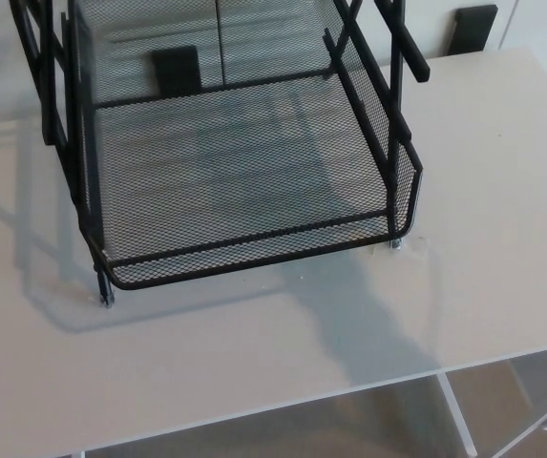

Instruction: The robot walks towards a desk on which a file tray is kept in the middle and a cube is kept to its right. The robot lifts the cube using its right hand and places it on the file tray.

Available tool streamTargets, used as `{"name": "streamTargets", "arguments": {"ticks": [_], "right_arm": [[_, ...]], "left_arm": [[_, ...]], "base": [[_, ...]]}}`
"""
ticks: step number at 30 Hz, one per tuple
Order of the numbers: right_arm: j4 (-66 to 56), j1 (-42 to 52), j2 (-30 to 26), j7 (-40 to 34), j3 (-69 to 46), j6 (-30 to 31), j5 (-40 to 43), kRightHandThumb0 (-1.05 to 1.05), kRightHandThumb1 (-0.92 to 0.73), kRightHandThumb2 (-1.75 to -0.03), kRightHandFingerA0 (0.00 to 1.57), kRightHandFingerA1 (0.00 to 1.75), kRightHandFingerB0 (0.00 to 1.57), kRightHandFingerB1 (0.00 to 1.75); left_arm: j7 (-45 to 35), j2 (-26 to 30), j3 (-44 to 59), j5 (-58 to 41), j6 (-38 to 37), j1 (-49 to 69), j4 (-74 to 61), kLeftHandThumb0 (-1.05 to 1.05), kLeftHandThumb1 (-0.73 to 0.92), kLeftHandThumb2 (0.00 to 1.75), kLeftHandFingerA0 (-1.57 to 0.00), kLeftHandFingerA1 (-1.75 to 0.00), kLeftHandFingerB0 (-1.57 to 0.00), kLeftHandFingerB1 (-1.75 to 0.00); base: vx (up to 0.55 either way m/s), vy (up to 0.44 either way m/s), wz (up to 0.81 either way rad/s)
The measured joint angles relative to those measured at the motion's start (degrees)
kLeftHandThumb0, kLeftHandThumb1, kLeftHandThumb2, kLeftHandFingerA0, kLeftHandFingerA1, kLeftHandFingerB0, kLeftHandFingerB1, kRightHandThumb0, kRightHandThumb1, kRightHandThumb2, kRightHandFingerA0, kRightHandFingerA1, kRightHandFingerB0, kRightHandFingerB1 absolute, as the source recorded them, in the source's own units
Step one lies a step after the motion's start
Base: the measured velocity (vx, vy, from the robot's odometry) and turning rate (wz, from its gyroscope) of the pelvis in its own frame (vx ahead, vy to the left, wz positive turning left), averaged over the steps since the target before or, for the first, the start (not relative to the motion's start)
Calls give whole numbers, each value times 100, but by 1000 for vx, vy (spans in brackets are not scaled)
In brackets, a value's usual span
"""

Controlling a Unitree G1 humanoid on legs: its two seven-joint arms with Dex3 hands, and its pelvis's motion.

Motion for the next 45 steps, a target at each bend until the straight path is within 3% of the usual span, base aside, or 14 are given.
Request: {"name": "streamTargets", "arguments": {"ticks": [6, 8, 9, 13, 16, 23, 33, 34, 35, 36, 37, 40, 41, 45], "right_arm": [[469, -432, 903, 43, 425, -214, 204, -22, -71, -73, 81, 161, 85, 63], [630, -463, 972, 207, 547, -236, 277, -22, -72, -68, 86, 144, 83, 57], [714, -472, 976, 292, 616, -248, 300, -21, -71, -66, 93, 138, 85, 54], [1055, -478, 975, 622, 950, -259, 338, -21, -71, -64, 95, 135, 86, 53], [1398, -478, 971, 871, 1297, -339, 337, -27, -68, -61, 97, 128, 86, 55], [1885, -395, 869, 1446, 2455, -551, 135, -32, -65, -63, 84, 165, 83, 61], [1677, -217, 654, 1986, 3176, -947, -113, -33, -67, -62, 90, 160, 77, 59], [1653, -218, 655, 2031, 3188, -955, -126, -35, -66, -59, 88, 146, 64, 52], [1640, -217, 656, 2047, 3196, -957, -146, -48, -48, -91, 74, 98, 32, 56], [1633, -218, 655, 2054, 3204, -964, -170, -71, -45, -85, 0, 27, 0, 23], [1622, -216, 649, 2076, 3235, -973, -221, -93, -51, -84, 0, 13, 0, 5], [1527, -229, 614, 2154, 3398, -953, -455, -96, -53, -84, 0, 12, 0, 0], [1510, -229, 609, 2166, 3417, -950, -517, -96, -55, -85, 0, 16, 0, 0], [1500, -243, 602, 2164, 3305, -965, -687, -96, -56, -86, 0, 17, 0, 1]], "left_arm": [[16, -65, -10, 1, 0, 34, 8, -68, 70, 160, -94, -128, -41, -100], [25, -99, -23, 3, 0, 54, 11, -70, 65, 159, -102, -132, -46, -103], [26, -110, -24, 3, 0, 62, 13, -71, 66, 159, -91, -127, -40, -101], [27, -128, -22, 2, 0, 54, 16, -72, 67, 160, -81, -122, -34, -98], [28, -134, -39, 7, -1, 32, 17, -73, 66, 159, -92, -128, -40, -101], [28, -140, -34, 5, 0, -3, 16, -70, 68, 158, -84, -120, -38, -96], [61, -134, -187, 48, -1, -81, 7, -71, 66, 160, -94, -128, -49, -104], [60, -134, -197, 49, -1, -81, -1, -71, 66, 161, -91, -127, -49, -105], [61, -134, -211, 53, -1, -80, -6, -78, 64, 160, -85, -125, -47, -104], [60, -134, -220, 56, -1, -77, -11, -99, 40, 161, -73, -129, -53, -119], [55, -133, -228, 58, -4, -62, -15, -87, 57, 159, -96, -133, -44, -107], [53, -133, -234, 59, -5, -52, 4, -78, 63, 160, -92, -129, -45, -104], [54, -132, -237, 61, -4, -52, 8, -72, 63, 158, -112, -137, -65, -111], [80, -122, -296, 75, -5, -72, -6, -80, 61, 157, -100, -131, -51, -105]], "base": [[0, 0, 0], [0, 0, 0], [0, 0, 0], [0, 0, 0], [0, 0, 0], [0, 0, 0], [0, 0, 0], [0, 0, 0], [0, 0, 0], [0, 0, 0], [0, 0, 0], [0, 0, 0], [0, 0, 0], [0, 0, 0]]}}
